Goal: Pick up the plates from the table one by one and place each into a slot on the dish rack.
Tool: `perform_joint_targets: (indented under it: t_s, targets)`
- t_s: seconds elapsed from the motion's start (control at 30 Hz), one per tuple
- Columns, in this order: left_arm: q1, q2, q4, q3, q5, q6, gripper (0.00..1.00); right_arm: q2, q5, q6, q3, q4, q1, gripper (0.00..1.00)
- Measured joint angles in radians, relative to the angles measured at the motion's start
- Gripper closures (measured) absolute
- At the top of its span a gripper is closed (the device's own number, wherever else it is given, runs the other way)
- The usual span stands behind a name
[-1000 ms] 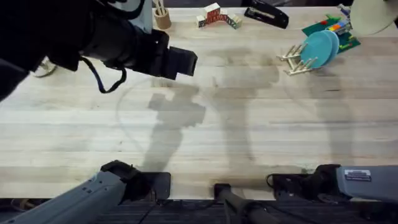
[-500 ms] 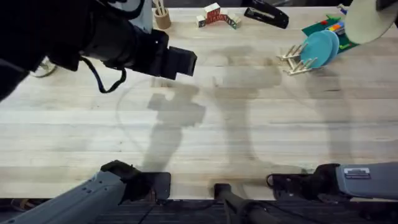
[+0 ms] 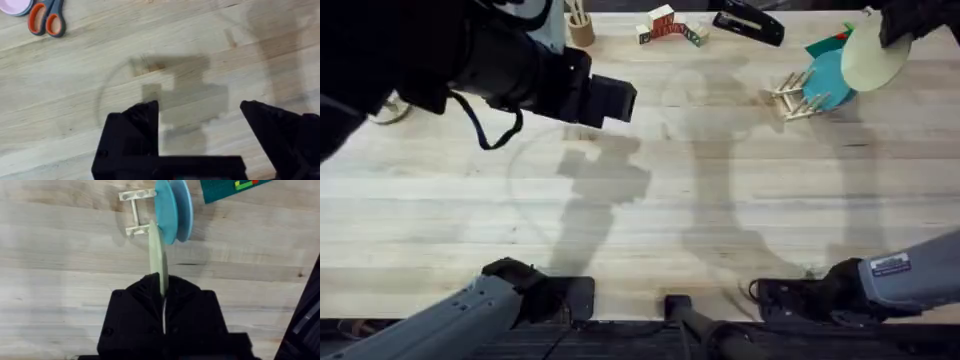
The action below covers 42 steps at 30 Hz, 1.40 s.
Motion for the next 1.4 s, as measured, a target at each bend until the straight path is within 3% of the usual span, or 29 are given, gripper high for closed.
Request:
perform_joint_targets:
  t_s: [1.4]
  targets:
    - [0.0, 0.0, 0.0, 0.0, 0.0, 0.003, 0.007, 0.245, -0.042, -0.089, 0.0, 0.117, -0.005, 0.973]
